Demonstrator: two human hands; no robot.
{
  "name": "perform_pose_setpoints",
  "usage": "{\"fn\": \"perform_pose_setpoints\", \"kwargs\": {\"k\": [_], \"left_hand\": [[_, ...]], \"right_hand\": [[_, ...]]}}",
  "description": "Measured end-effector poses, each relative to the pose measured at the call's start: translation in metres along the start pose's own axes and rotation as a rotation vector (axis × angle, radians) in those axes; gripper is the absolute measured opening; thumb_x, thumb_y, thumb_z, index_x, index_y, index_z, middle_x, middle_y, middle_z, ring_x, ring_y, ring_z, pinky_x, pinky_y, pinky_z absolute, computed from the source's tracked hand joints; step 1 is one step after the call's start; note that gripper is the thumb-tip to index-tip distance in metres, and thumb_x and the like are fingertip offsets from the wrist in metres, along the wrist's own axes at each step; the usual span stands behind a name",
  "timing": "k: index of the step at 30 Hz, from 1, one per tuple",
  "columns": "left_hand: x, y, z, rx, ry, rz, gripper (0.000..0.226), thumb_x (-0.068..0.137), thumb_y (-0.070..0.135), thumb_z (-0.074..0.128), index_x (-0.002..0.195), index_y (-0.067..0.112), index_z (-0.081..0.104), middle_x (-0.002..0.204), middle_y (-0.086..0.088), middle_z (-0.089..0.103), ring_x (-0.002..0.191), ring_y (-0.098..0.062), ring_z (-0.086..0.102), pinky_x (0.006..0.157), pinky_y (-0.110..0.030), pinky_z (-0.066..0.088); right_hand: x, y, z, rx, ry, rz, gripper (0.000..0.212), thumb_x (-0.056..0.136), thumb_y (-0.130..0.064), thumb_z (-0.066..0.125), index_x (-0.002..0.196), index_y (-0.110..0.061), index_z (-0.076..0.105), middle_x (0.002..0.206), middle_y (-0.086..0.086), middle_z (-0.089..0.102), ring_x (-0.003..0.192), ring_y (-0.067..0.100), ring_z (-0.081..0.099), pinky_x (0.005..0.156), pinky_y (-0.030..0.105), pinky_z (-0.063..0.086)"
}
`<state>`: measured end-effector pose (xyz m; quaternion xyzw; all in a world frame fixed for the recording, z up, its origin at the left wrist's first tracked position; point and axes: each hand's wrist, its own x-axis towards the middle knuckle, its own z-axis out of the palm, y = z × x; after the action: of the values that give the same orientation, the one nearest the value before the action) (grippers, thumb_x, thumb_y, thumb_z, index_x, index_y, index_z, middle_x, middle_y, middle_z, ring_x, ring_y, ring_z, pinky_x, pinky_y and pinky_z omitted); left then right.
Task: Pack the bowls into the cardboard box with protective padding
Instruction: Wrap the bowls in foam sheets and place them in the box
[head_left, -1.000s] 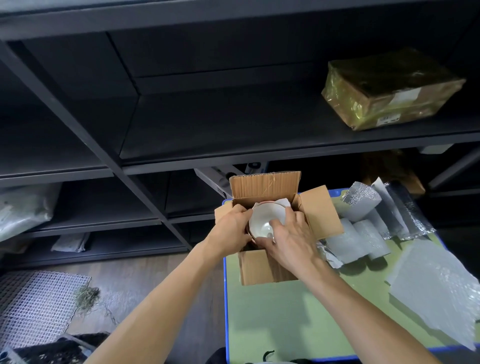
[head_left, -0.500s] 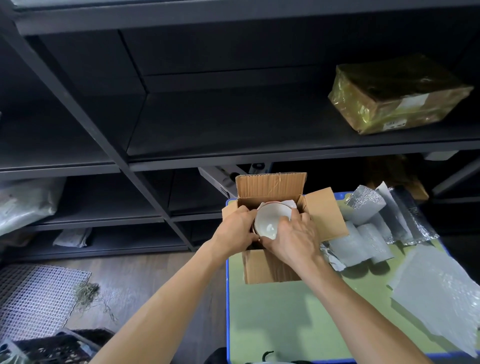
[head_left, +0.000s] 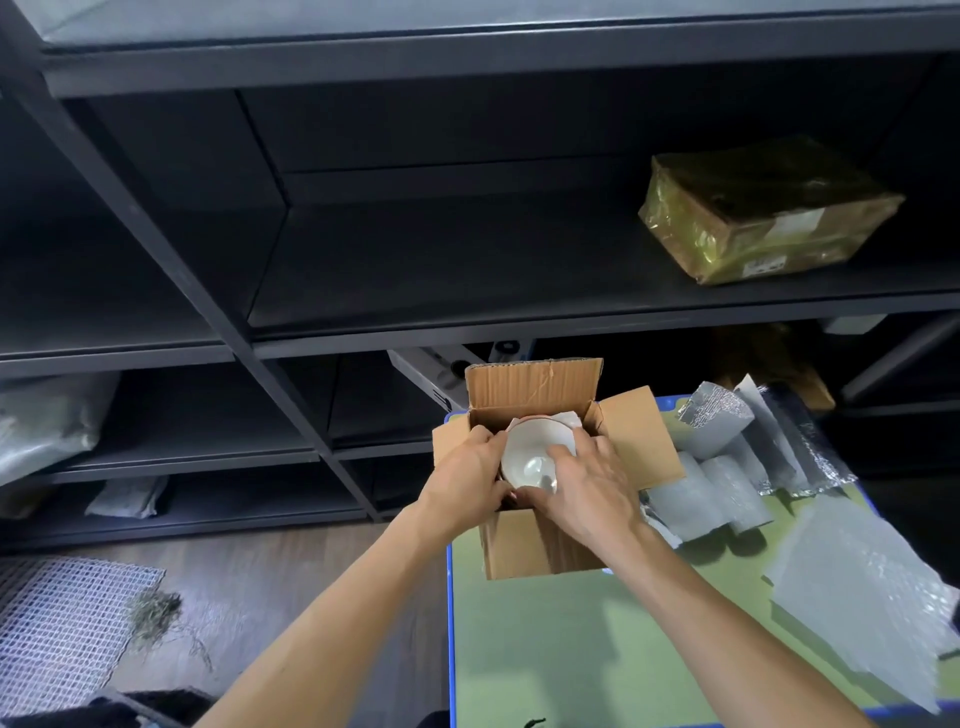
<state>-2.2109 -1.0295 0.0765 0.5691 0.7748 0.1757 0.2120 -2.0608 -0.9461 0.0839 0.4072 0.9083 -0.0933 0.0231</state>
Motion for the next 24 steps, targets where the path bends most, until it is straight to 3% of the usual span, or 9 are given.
{"fn": "perform_pose_setpoints", "kwargs": {"k": [4, 10, 15, 19, 24], "left_hand": [[-0.015, 0.003, 0.003, -0.002, 0.048, 0.017, 0.062, 0.096, 0.028, 0.057, 0.153, 0.027, 0.034, 0.119, -0.001, 0.048, 0.098, -0.021, 0.057, 0.085, -0.035, 0.052], [-0.035, 0.016, 0.009, 0.054, 0.144, 0.068, 0.041, 0.098, 0.032, 0.056, 0.134, 0.013, 0.057, 0.125, -0.003, 0.056, 0.111, -0.022, 0.055, 0.089, -0.033, 0.048], [-0.041, 0.029, 0.023, 0.036, 0.221, 0.133, 0.037, 0.095, 0.023, 0.056, 0.130, 0.012, 0.062, 0.115, -0.005, 0.061, 0.098, -0.025, 0.055, 0.080, -0.040, 0.051], [-0.043, 0.055, 0.033, -0.024, 0.287, 0.180, 0.024, 0.092, 0.020, 0.057, 0.113, 0.014, 0.068, 0.100, -0.003, 0.061, 0.090, -0.026, 0.053, 0.076, -0.037, 0.048], [-0.043, 0.089, 0.047, -0.053, 0.279, 0.244, 0.020, 0.095, 0.028, 0.048, 0.097, 0.018, 0.065, 0.090, 0.001, 0.058, 0.082, -0.022, 0.051, 0.069, -0.037, 0.045]], "right_hand": [[-0.012, 0.012, 0.000, 0.056, 0.032, -0.015, 0.053, 0.091, -0.056, 0.056, 0.128, -0.019, 0.060, 0.139, 0.004, 0.048, 0.120, 0.028, 0.044, 0.089, 0.037, 0.046], [-0.033, 0.029, 0.007, 0.073, 0.197, -0.032, 0.028, 0.081, -0.035, 0.075, 0.097, -0.013, 0.071, 0.108, 0.003, 0.064, 0.096, 0.030, 0.062, 0.065, 0.040, 0.056], [-0.054, 0.042, 0.001, 0.127, 0.276, -0.032, 0.022, 0.084, -0.034, 0.075, 0.099, -0.018, 0.073, 0.109, -0.002, 0.066, 0.100, 0.023, 0.061, 0.073, 0.035, 0.057], [-0.076, 0.059, -0.010, 0.157, 0.303, -0.068, 0.017, 0.088, -0.030, 0.068, 0.100, -0.018, 0.072, 0.106, -0.007, 0.064, 0.098, 0.020, 0.058, 0.075, 0.032, 0.054], [-0.092, 0.097, -0.015, 0.160, 0.252, -0.009, 0.016, 0.092, -0.026, 0.062, 0.105, -0.022, 0.070, 0.099, -0.009, 0.062, 0.097, 0.018, 0.057, 0.073, 0.028, 0.047]]}}
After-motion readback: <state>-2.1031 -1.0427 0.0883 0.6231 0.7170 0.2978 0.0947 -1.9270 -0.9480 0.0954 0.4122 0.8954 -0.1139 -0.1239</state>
